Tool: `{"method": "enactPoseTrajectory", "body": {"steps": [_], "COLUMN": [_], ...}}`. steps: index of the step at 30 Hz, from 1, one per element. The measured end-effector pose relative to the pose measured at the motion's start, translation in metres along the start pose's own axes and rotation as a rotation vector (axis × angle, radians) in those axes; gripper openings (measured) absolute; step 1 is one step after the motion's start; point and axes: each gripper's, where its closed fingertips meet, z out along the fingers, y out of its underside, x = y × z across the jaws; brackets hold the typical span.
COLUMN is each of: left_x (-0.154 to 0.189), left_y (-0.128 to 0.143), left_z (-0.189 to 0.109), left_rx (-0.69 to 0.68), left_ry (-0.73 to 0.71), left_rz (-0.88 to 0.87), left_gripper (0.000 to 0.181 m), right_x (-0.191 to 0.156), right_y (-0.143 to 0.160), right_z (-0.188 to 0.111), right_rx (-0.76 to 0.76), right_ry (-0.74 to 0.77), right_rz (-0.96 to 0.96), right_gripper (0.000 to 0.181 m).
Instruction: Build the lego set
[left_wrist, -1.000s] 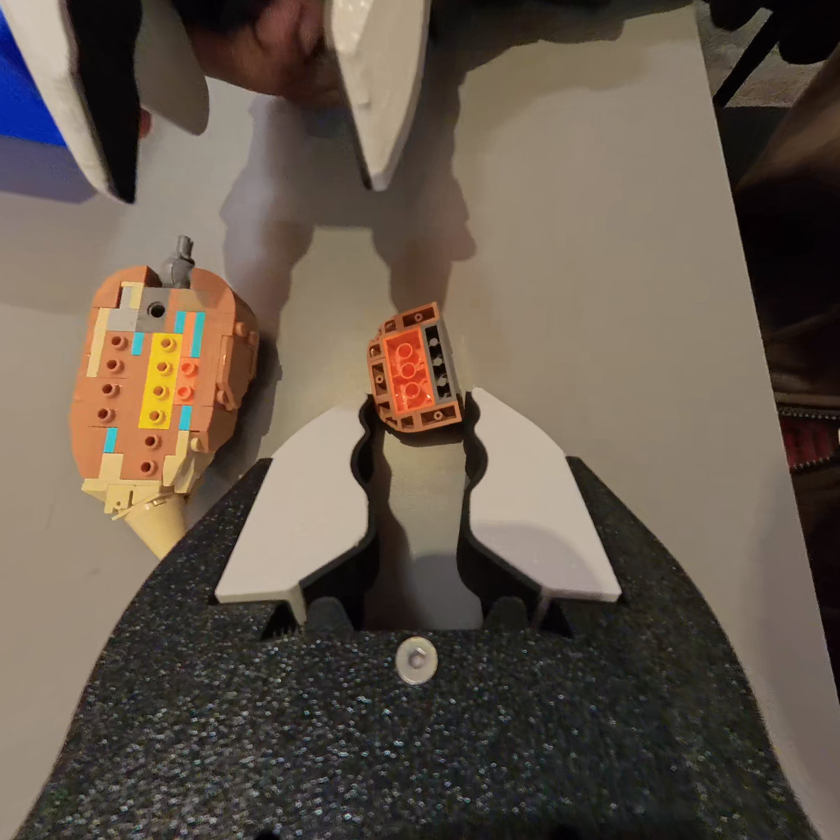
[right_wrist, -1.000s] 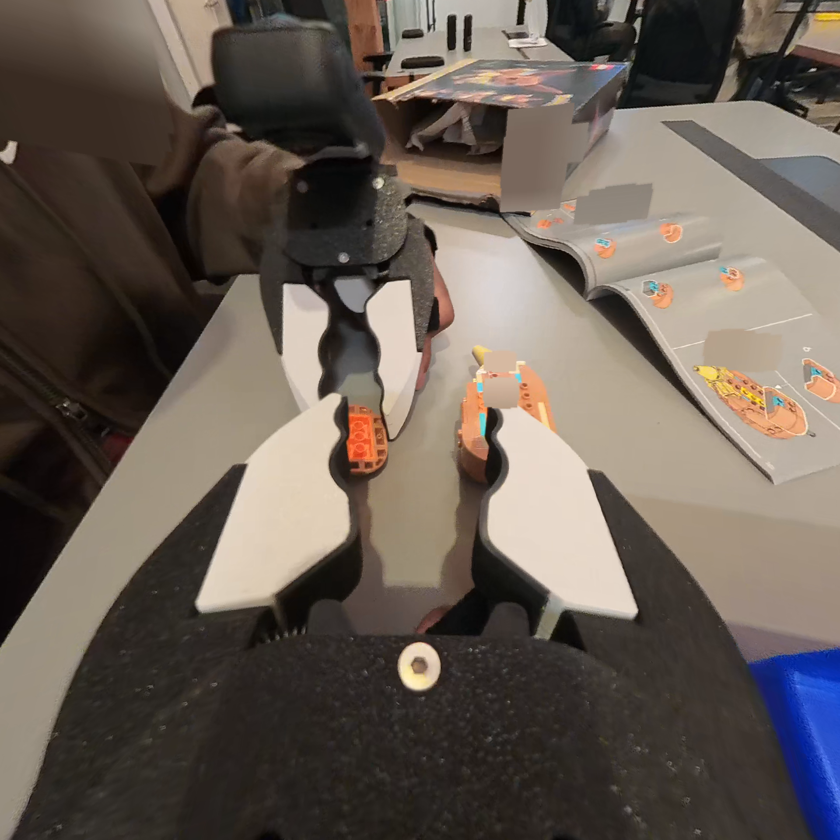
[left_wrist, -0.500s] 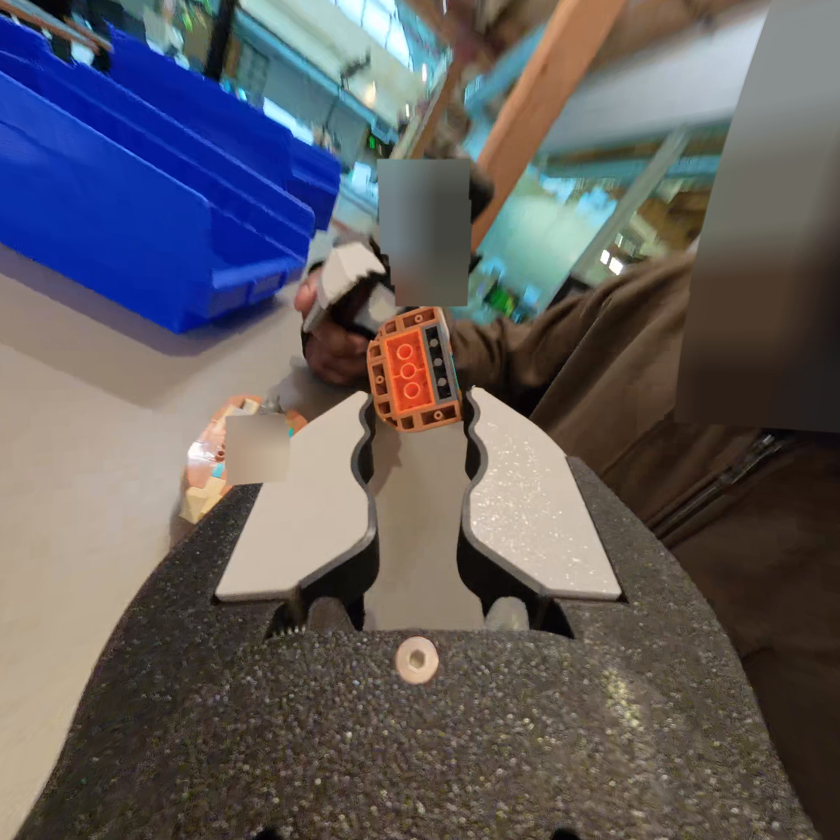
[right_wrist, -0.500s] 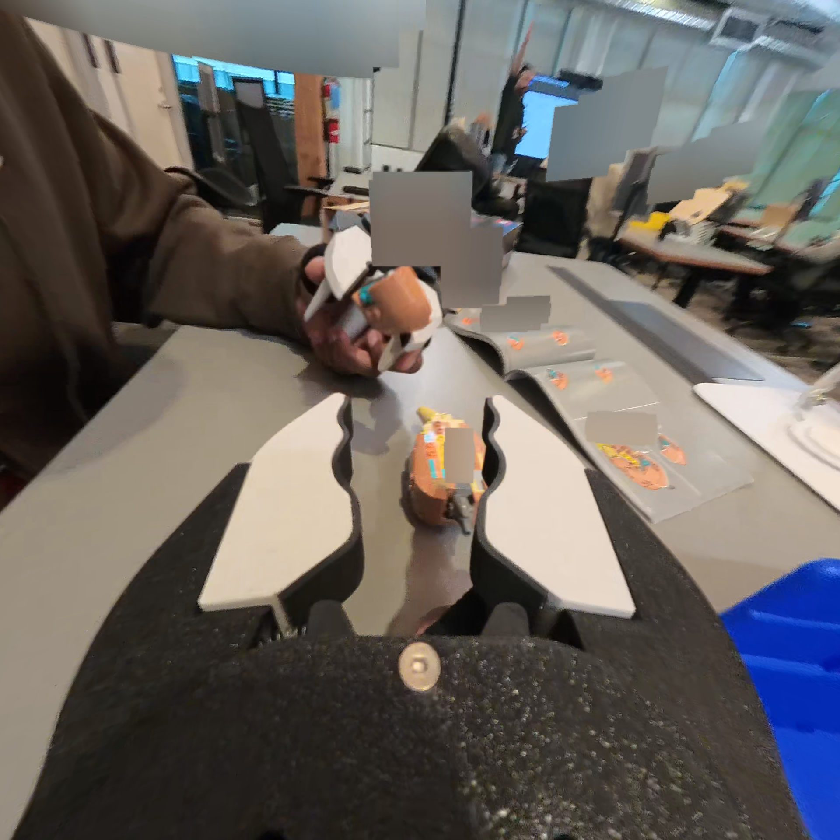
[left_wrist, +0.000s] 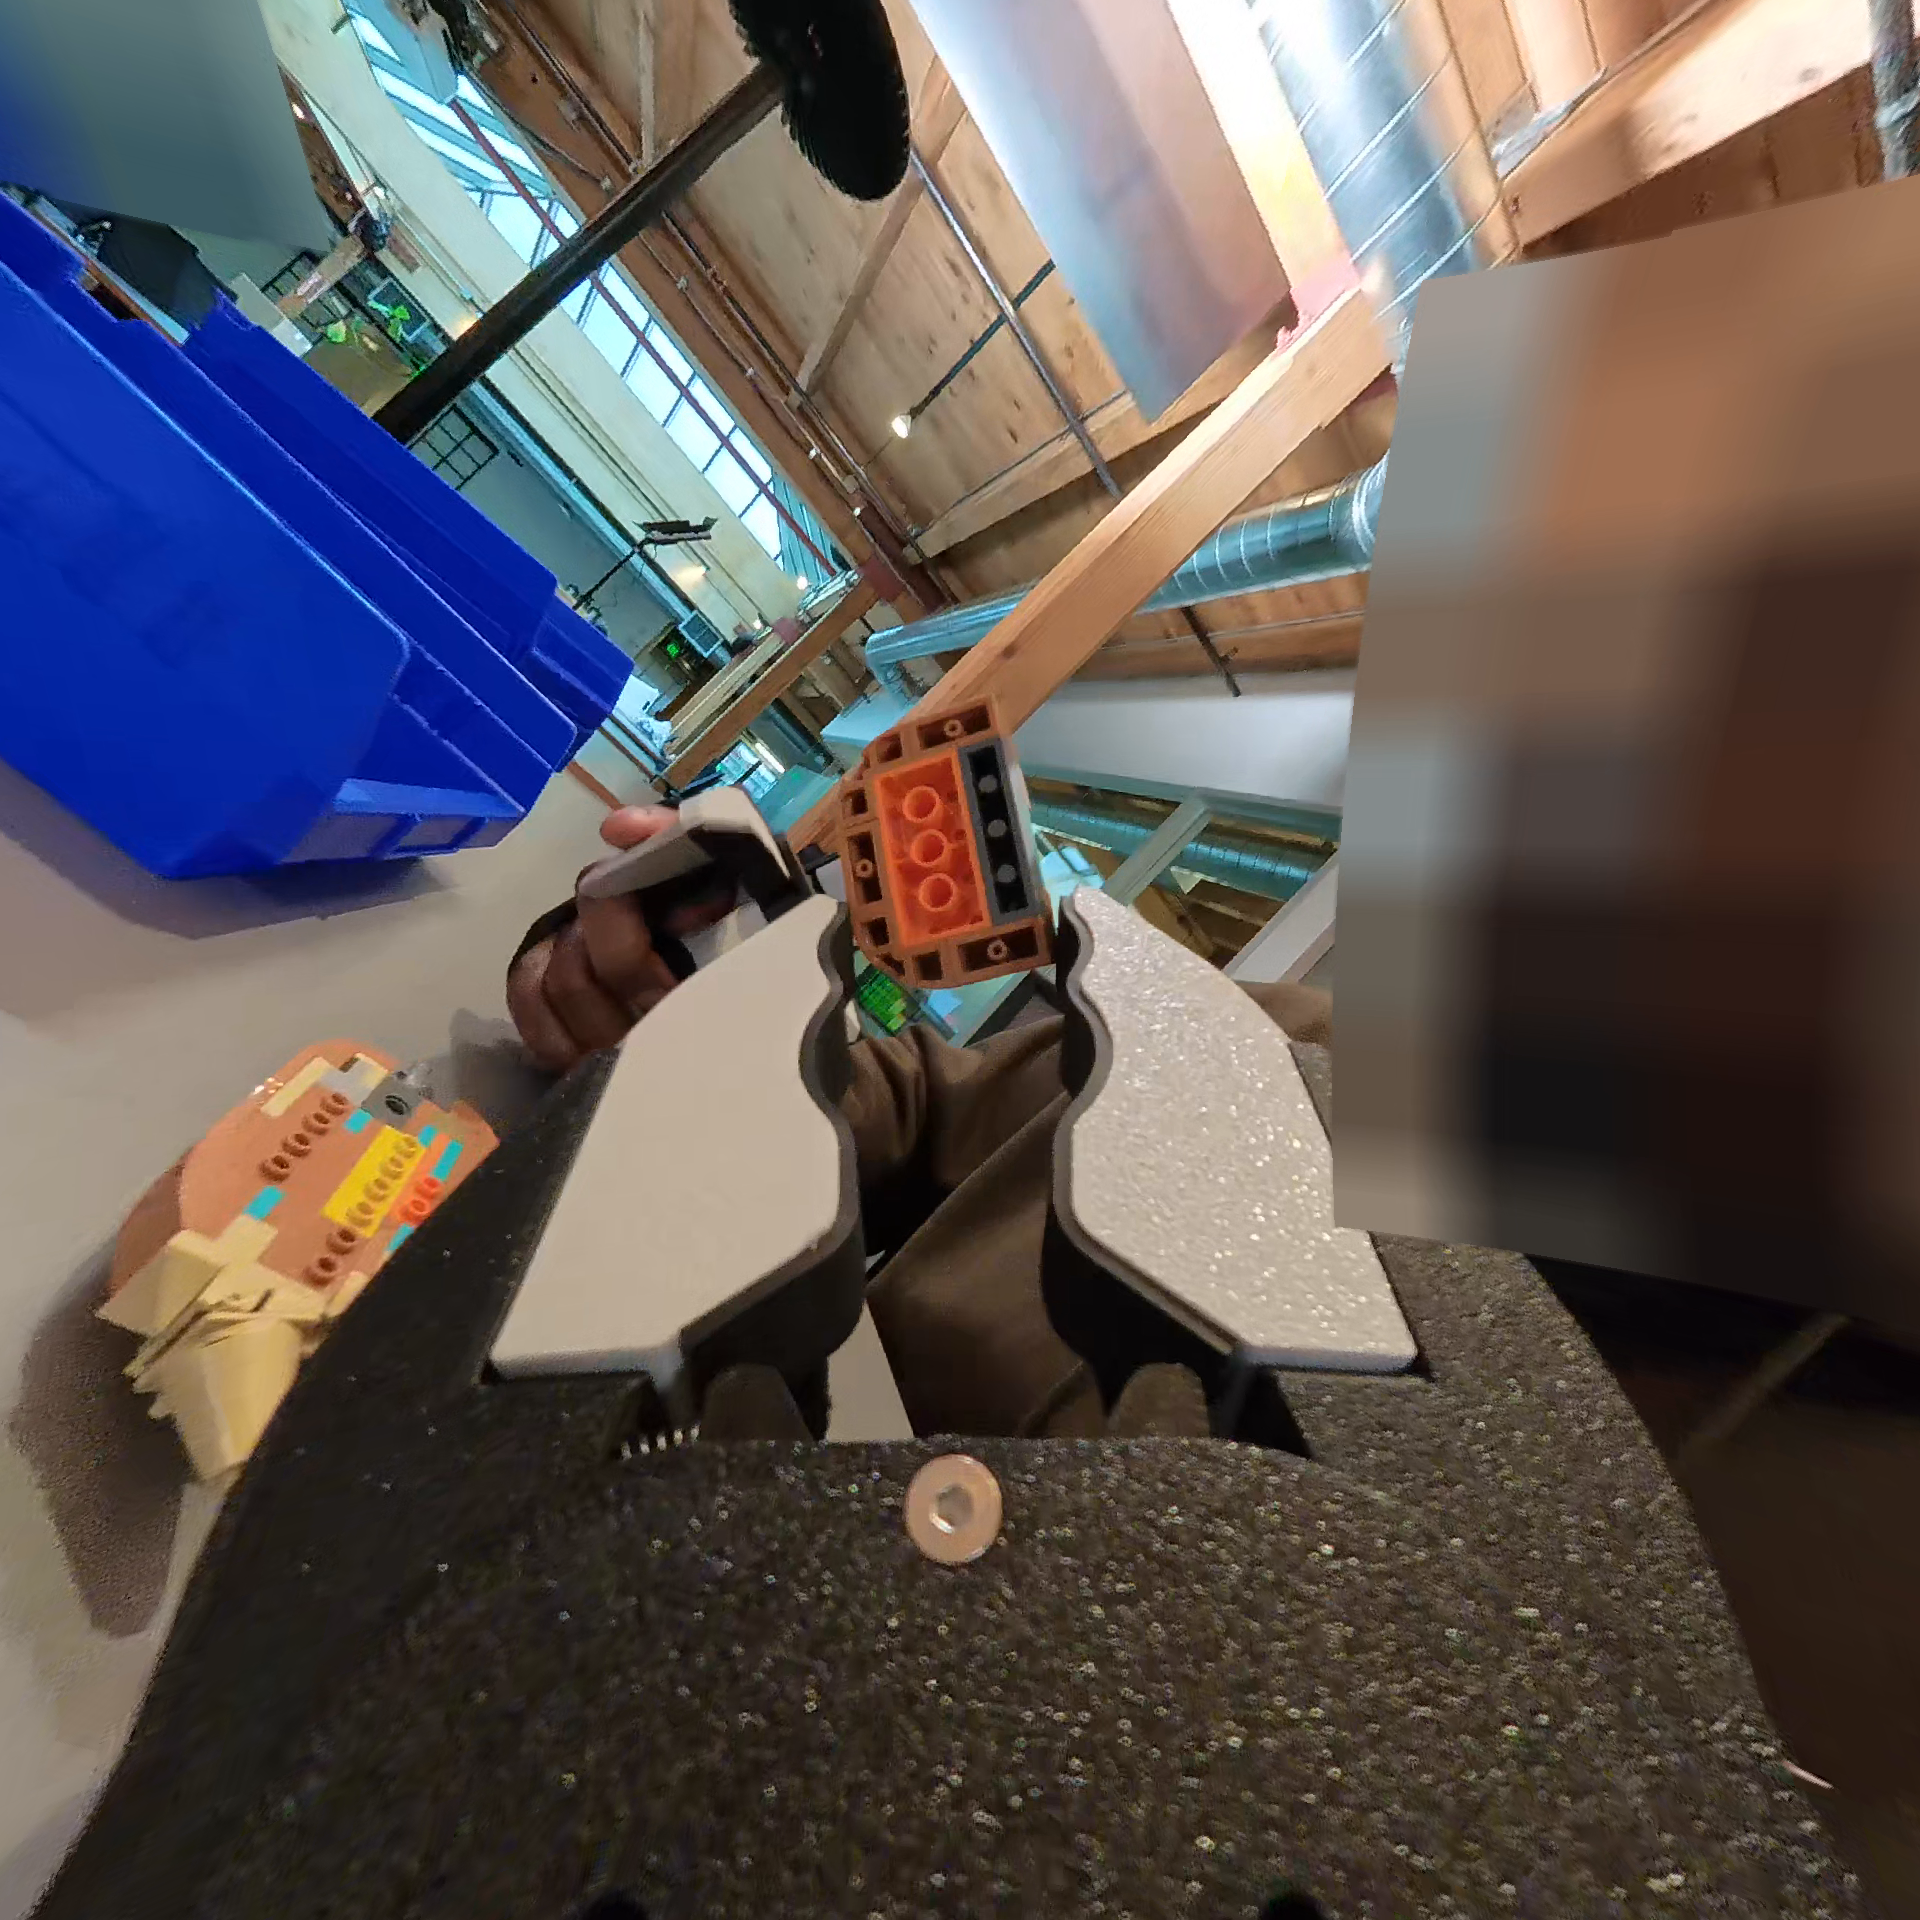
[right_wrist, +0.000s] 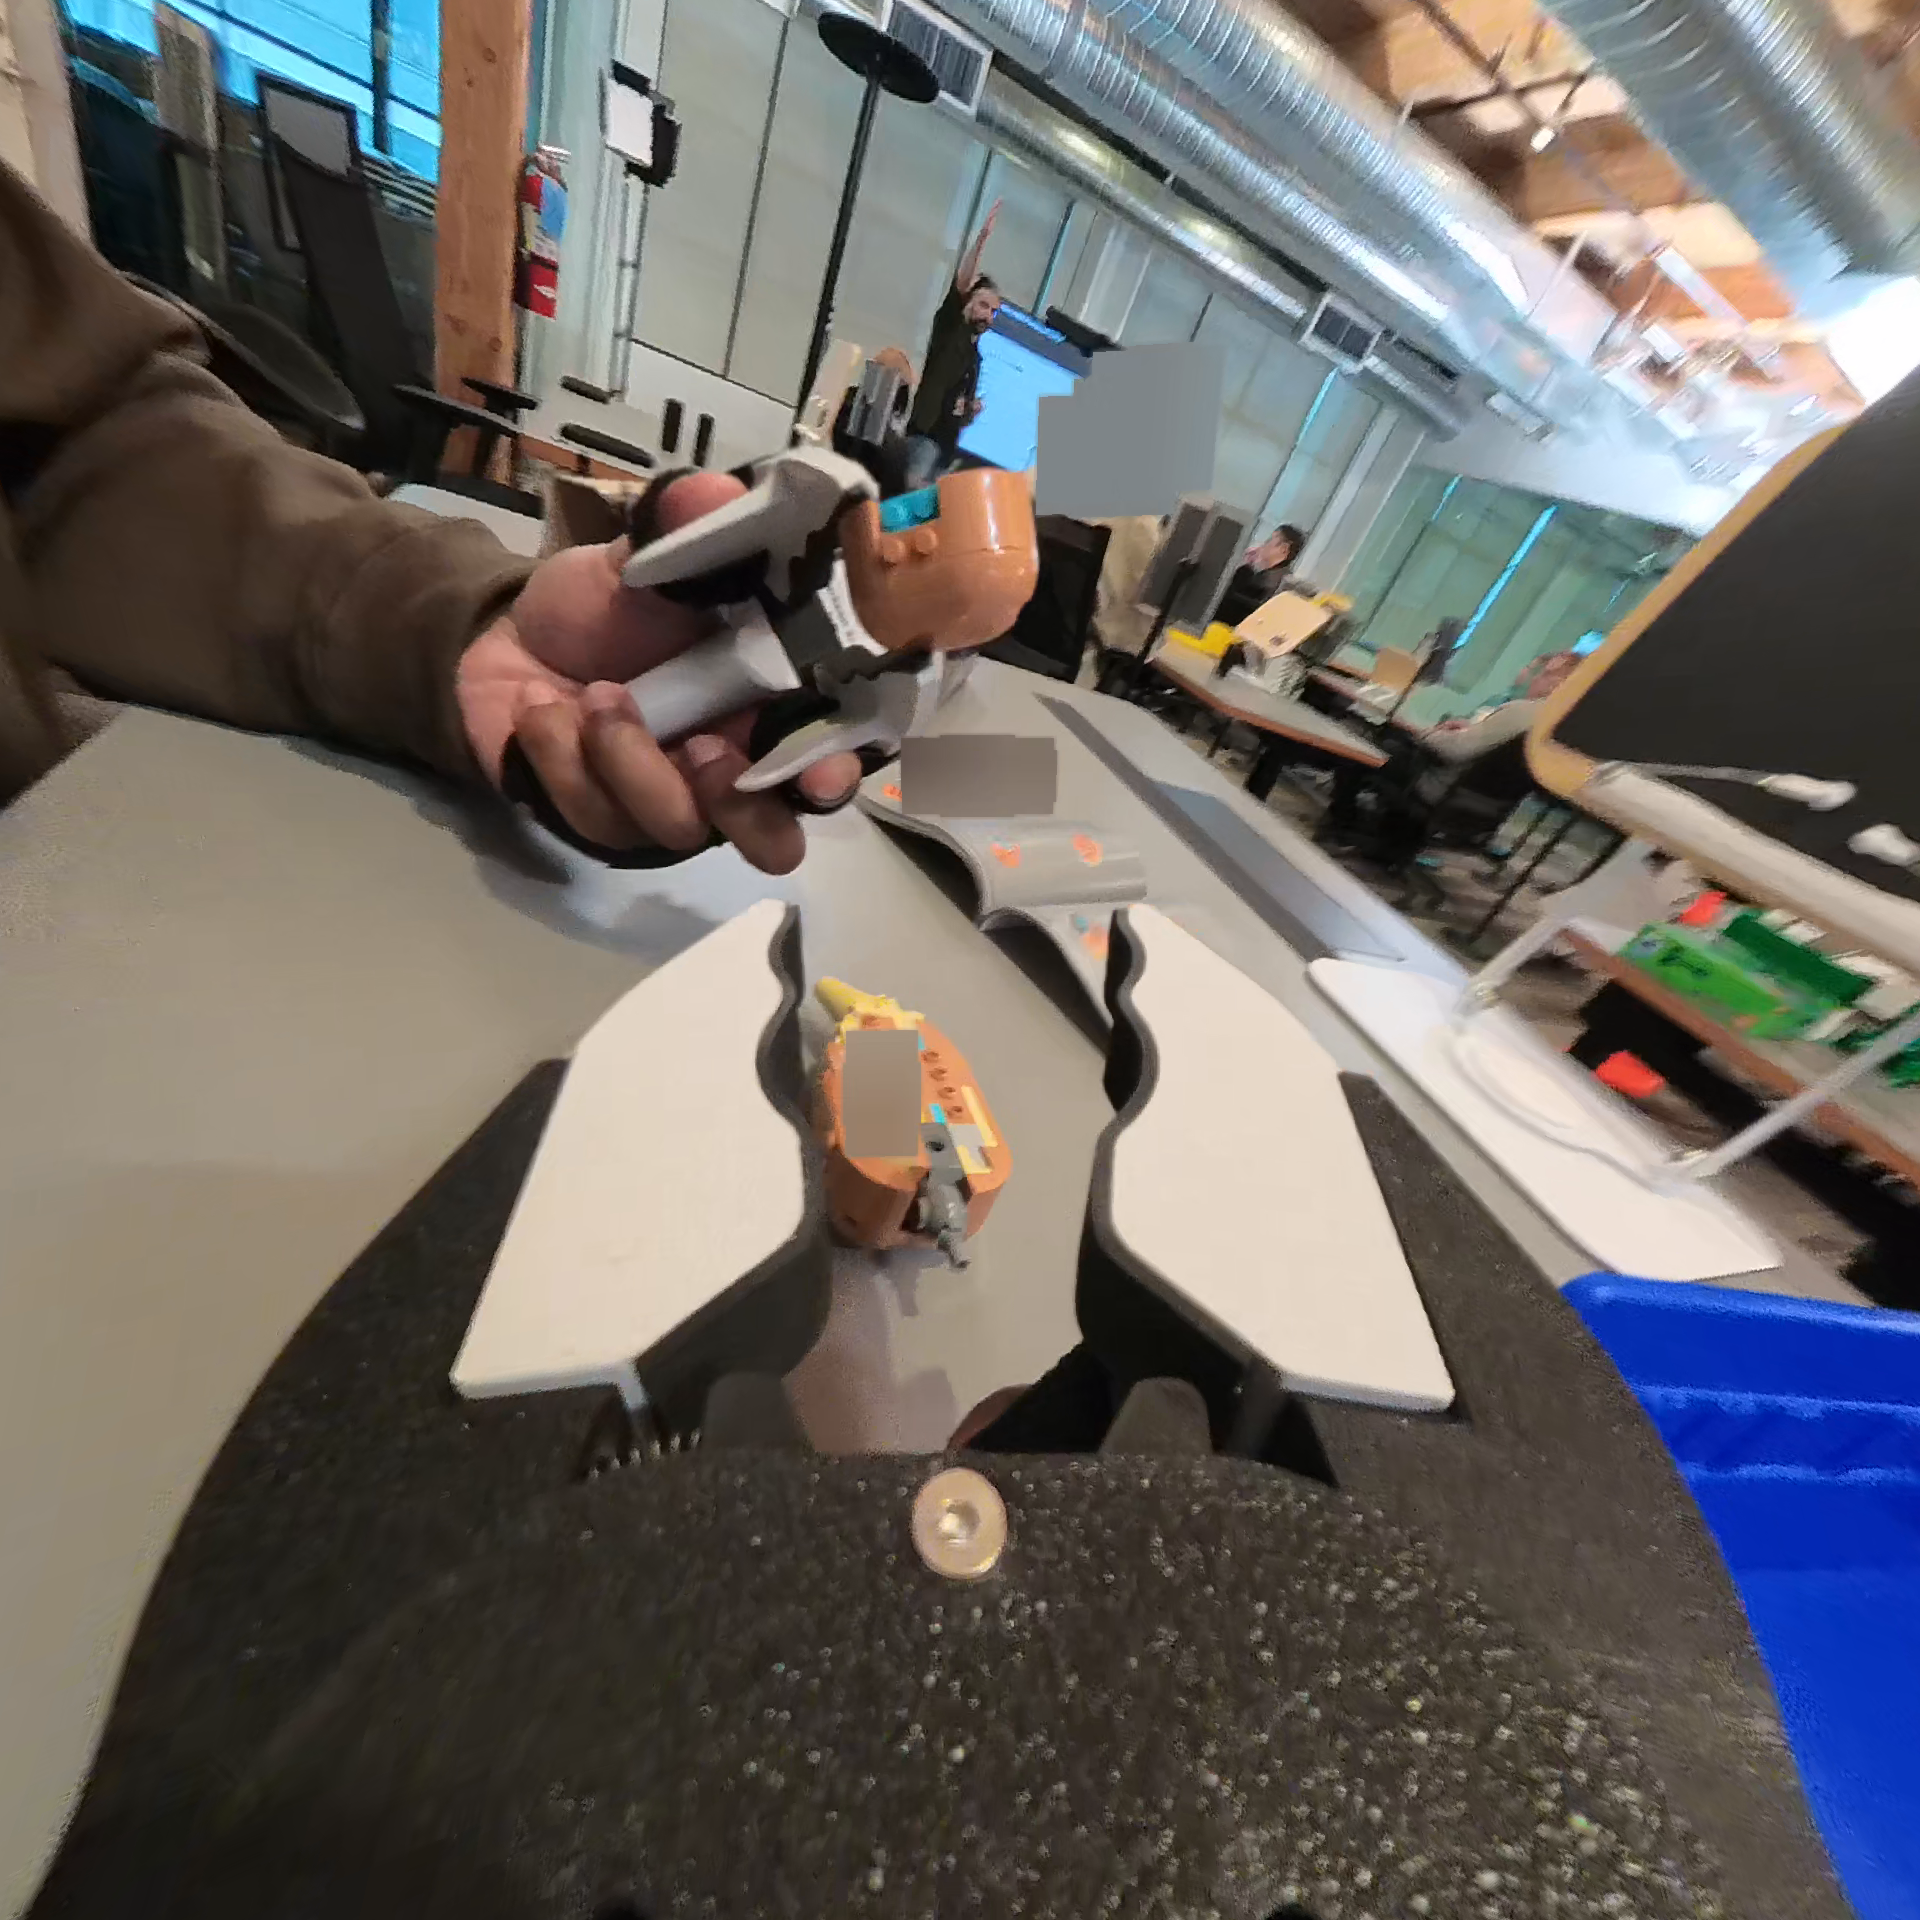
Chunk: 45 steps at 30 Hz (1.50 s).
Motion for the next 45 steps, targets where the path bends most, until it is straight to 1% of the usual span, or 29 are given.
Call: {"method": "enactPoseTrajectory", "body": {"steps": [3, 6, 10, 13, 15, 17, 19, 23, 28, 31, 33, 38, 42, 45], "left_x": [0.004, 0.005, 0.003, 0.002, -0.004, -0.007, -0.012, -0.029, -0.037, -0.037, -0.035, -0.038, -0.04, -0.042], "left_y": [0.008, 0.013, 0.015, 0.012, 0.014, 0.017, 0.021, 0.025, 0.02, 0.019, 0.02, 0.018, 0.006, -0.005], "left_z": [0.012, 0.022, 0.029, 0.029, 0.03, 0.032, 0.034, 0.033, 0.026, 0.023, 0.023, 0.019, 0.007, -0.003], "left_rx": [-0.033, -0.033, 0.018, 0.072, 0.069, 0.047, 0.018, -0.038, -0.091, -0.123, -0.132, -0.12, -0.07, -0.014], "left_ry": [-0.029, -0.038, 0.005, 0.046, 0.019, -0.017, -0.088, -0.318, -0.544, -0.625, -0.641, -0.646, -0.649, -0.634], "left_rz": [0.074, 0.1, 0.017, -0.066, -0.066, -0.025, 0.041, 0.275, 0.584, 0.733, 0.78, 0.733, 0.674, 0.584], "left_gripper": [0.037, 0.037, 0.037, 0.037, 0.037, 0.037, 0.037, 0.037, 0.038, 0.037, 0.037, 0.037, 0.037, 0.037], "right_x": [0.003, -0.004, -0.012, -0.012, -0.012, -0.012, -0.012, -0.011, -0.01, -0.007, -0.005, -0.006, -0.006, -0.002], "right_y": [-0.014, -0.019, -0.018, -0.024, -0.028, -0.03, -0.028, -0.023, -0.014, -0.012, -0.014, -0.013, -0.01, -0.006], "right_z": [0.0, 0.005, 0.012, 0.02, 0.026, 0.031, 0.034, 0.038, 0.042, 0.044, 0.044, 0.045, 0.043, 0.041], "right_rx": [0.035, 0.031, 0.012, 0.022, 0.025, 0.019, 0.004, -0.034, -0.051, -0.043, -0.035, -0.032, -0.039, -0.045], "right_ry": [0.084, 0.096, 0.094, 0.11, 0.121, 0.146, 0.18, 0.238, 0.251, 0.263, 0.27, 0.258, 0.24, 0.222], "right_rz": [-0.093, -0.169, -0.22, -0.221, -0.225, -0.25, -0.299, -0.388, -0.379, -0.376, -0.374, -0.378, -0.365, -0.323], "right_gripper": [0.058, 0.065, 0.067, 0.07, 0.073, 0.075, 0.076, 0.074, 0.071, 0.07, 0.069, 0.067, 0.064, 0.063]}}
